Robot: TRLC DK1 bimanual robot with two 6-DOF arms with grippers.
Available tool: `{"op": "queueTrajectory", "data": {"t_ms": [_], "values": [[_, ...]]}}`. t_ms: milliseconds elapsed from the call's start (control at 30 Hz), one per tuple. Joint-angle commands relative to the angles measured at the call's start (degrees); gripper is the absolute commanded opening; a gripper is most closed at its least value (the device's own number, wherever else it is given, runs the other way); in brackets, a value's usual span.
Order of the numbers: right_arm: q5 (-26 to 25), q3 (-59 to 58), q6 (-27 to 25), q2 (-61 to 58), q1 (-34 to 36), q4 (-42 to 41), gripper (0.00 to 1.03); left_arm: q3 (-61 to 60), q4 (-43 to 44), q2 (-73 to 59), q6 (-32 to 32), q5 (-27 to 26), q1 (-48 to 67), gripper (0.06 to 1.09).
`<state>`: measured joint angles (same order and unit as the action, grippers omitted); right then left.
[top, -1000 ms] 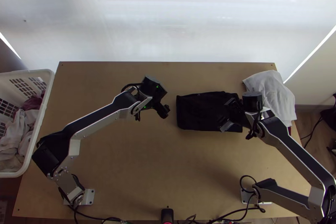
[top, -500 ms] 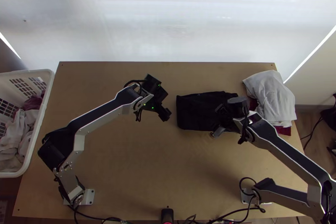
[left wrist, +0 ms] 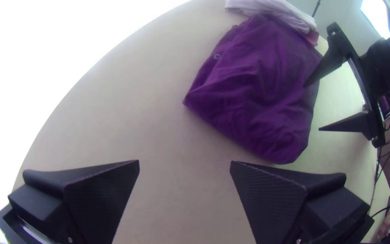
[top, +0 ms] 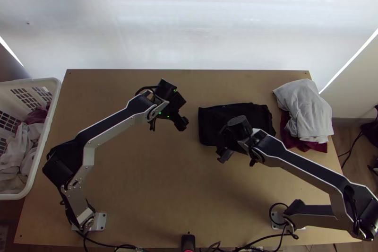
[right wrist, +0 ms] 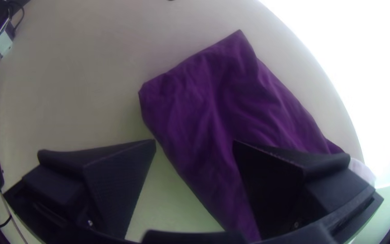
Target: Fold the t-shirt
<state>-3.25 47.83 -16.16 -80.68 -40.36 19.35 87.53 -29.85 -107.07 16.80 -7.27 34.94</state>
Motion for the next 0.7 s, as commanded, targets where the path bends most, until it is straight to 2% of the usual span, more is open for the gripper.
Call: {"op": "queueTrajectory", "data": {"t_ms": [0,400,667], "values": [[-2.1,5.1,3.9,-8.2,-4.3,-1.7,0.79,-2.6,0.4,4.1,1.7,0.5,-4.9,1.03],[-3.0,19.1,15.4,-19.3,-6.0,2.1,0.79,-10.8,0.0,14.1,5.0,0.4,-11.1,1.03],[-2.9,24.8,18.4,-24.9,-8.5,5.0,0.79,-12.7,-0.1,15.7,6.4,0.5,-11.6,1.03]]}}
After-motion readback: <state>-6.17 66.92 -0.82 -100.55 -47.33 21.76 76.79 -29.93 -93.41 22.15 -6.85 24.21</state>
